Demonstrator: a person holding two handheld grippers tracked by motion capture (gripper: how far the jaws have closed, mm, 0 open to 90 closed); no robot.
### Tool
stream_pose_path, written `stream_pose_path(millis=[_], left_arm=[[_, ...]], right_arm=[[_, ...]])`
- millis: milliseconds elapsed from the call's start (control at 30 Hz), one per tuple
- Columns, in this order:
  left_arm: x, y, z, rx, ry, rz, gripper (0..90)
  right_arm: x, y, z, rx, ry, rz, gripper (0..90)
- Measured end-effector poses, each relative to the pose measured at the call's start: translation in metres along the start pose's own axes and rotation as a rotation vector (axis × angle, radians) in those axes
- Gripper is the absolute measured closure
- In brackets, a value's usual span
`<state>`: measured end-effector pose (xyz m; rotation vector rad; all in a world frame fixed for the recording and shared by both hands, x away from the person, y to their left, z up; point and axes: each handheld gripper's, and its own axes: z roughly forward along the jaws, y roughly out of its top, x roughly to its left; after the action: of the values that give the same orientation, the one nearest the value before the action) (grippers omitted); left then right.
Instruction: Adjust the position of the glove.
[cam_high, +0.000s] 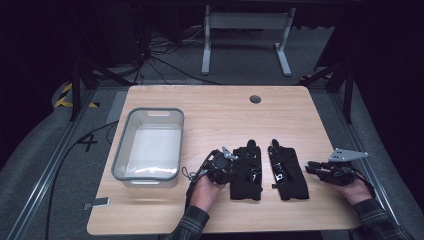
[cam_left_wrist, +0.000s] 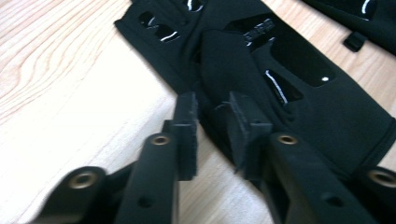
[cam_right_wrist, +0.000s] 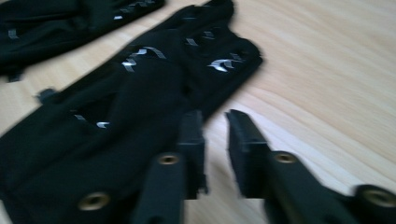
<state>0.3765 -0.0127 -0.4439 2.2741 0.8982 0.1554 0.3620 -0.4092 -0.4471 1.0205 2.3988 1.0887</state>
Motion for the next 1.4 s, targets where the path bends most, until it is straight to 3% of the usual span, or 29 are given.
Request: stream_pose_path(millis=[67, 233, 500, 733, 1200, 1333, 1400], left_arm=[[0.002, 0.000, 0.000, -0.001, 0.001, 0.000, 63.7], [0.005, -0.001, 0.002, -0.002, 0.007, -0.006, 47.5], [0.009, -0.001, 0.004, -0.029, 0.001, -0.038, 37.7], [0.009, 0.001, 0.011, -0.040, -0.004, -0.057, 36.7], [0.006, 0.004, 0.021, -0.024, 0.002, -0.049, 38.7], [0.004, 0.005, 0.021, -0.014, 0.018, -0.031, 44.6], [0.002, 0.005, 0.022, -0.015, 0.034, -0.023, 46.7]], right_arm=[[0.005, 0.004, 0.005, 0.011, 0.030, -0.021, 89.0], [0.015, 0.014, 0.022, 0.055, 0.082, -0.060, 89.7], [0.018, 0.017, 0.030, 0.070, 0.089, -0.083, 89.8], [0.024, 0.022, 0.037, 0.070, 0.113, -0.112, 89.8], [0.034, 0.027, 0.044, 0.071, 0.156, -0.151, 89.4], [0.030, 0.028, 0.039, 0.043, 0.137, -0.126, 72.9], [0.029, 0.028, 0.037, 0.031, 0.133, -0.117, 69.9]])
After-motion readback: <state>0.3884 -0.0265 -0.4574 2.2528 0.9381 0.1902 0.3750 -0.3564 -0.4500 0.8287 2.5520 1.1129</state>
